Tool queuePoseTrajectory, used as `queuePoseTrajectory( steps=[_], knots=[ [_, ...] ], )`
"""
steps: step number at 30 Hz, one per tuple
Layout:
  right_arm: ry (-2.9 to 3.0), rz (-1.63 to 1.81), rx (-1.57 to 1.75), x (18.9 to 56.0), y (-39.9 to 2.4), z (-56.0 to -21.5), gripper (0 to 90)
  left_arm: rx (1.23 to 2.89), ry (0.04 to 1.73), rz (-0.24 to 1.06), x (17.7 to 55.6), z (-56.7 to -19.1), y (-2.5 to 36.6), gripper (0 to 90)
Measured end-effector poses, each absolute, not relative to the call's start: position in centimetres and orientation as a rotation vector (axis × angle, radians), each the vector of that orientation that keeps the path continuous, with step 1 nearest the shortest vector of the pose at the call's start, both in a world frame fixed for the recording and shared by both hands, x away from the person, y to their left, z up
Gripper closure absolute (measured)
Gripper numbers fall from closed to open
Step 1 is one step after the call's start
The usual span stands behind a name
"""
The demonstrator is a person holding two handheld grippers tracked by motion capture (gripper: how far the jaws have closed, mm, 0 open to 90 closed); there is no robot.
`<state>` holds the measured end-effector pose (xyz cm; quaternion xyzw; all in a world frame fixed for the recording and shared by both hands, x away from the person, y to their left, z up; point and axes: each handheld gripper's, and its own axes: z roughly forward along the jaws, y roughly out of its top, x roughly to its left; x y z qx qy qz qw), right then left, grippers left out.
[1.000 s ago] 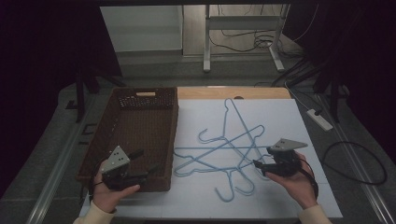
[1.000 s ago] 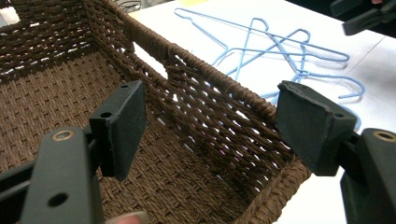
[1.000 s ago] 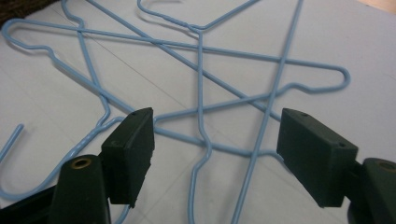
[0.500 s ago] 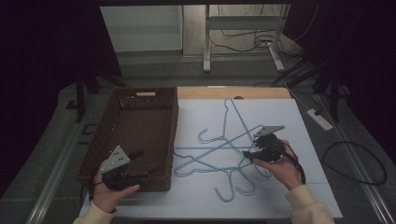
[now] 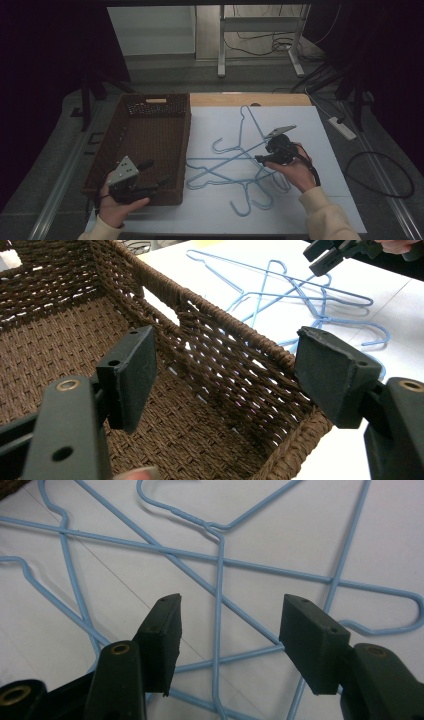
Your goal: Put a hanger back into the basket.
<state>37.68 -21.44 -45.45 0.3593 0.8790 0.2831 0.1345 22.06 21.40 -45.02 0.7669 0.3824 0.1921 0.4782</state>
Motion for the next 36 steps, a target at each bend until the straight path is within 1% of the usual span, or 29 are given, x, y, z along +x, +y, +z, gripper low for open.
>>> queuePoseTrajectory(
  steps=[12,18,25,27,28,34,36],
  knots=[
    [2.623,0.724,1.064,40.3,-19.2,-46.7,45.0,1.876,0.93,0.472,22.0,-45.0,21.4,26.2],
    [2.665,0.669,1.063,41.5,-18.1,-47.7,50.7,1.875,0.93,0.473,22.0,-45.0,21.5,26.2],
    [2.692,0.602,1.072,42.6,-17.2,-48.8,54.5,1.879,0.929,0.473,22.1,-45.1,21.4,26.2],
    [2.708,0.582,1.076,42.9,-16.9,-49.0,58.5,1.879,0.927,0.473,22.1,-45.1,21.4,26.2],
    [2.708,0.582,1.076,42.9,-16.9,-49.0,58.5,1.88,0.927,0.473,22.1,-45.1,21.4,26.2],
    [2.736,0.55,1.093,43.6,-16.4,-49.6,65.9,1.882,0.927,0.472,22.1,-45.1,21.3,26.3],
    [2.736,0.54,1.1,43.7,-16.2,-49.6,70.2,1.883,0.926,0.471,22.1,-45.1,21.3,26.2]
  ],
)
